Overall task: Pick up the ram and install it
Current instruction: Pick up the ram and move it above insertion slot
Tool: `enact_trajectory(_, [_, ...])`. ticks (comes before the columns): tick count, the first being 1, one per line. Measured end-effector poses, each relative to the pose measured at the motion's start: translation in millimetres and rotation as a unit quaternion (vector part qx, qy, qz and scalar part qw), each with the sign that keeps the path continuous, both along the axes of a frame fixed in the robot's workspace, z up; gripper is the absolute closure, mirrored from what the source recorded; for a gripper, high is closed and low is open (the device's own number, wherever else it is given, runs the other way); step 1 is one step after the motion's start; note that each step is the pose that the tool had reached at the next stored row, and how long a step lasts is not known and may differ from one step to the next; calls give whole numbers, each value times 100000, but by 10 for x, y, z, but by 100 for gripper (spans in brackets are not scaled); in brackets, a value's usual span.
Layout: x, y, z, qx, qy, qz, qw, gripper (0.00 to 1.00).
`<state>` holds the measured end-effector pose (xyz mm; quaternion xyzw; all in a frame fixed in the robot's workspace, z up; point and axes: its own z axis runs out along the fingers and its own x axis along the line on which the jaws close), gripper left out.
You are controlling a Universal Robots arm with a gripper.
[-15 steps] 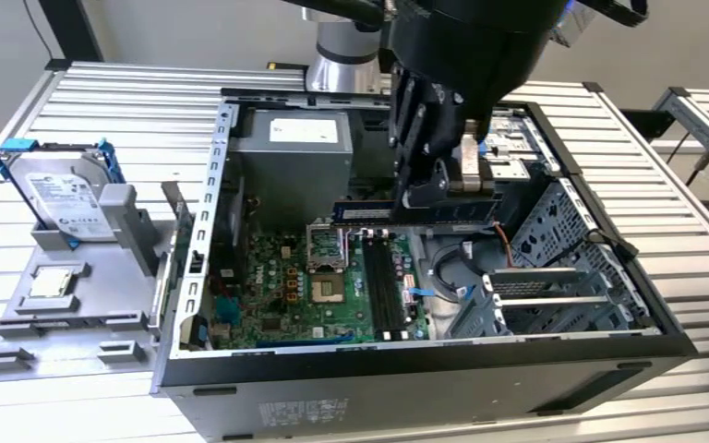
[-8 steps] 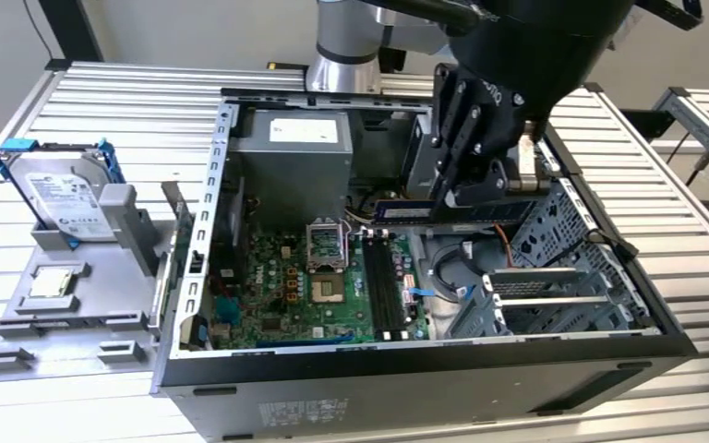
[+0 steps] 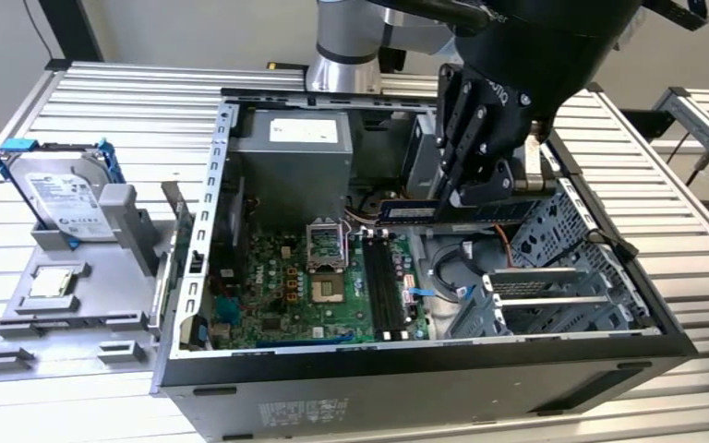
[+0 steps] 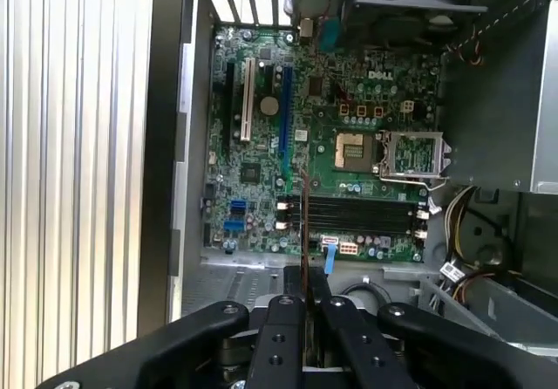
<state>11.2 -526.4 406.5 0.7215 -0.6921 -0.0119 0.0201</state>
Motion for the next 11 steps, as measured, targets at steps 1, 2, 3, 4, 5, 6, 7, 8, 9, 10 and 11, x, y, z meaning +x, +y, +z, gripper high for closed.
enact_trajectory(1, [1,42,0,-8,5,3,100000,100])
enact_trajectory(2, [1,87,1,-18,5,2,100000,100])
enact_trajectory(3, [0,135,0,-5,1,0,100000,100])
enact_trajectory(4, [0,180,0,-8,2,0,100000,100])
enact_trajectory(5, [0,225,0,-9,3,-2,100000,100])
enact_trajectory(6, [0,268,-1,-3,0,-2,100000,100])
enact_trajectory(7, [0,313,0,-14,4,-4,100000,100])
enact_trajectory(8, [0,361,-2,-9,1,-2,100000,100])
enact_trajectory(9, [0,407,-1,-14,3,0,100000,100])
enact_trajectory(10, [0,452,-2,-11,3,-2,100000,100])
enact_trajectory(11, [0,496,-3,-4,0,-2,100000,100])
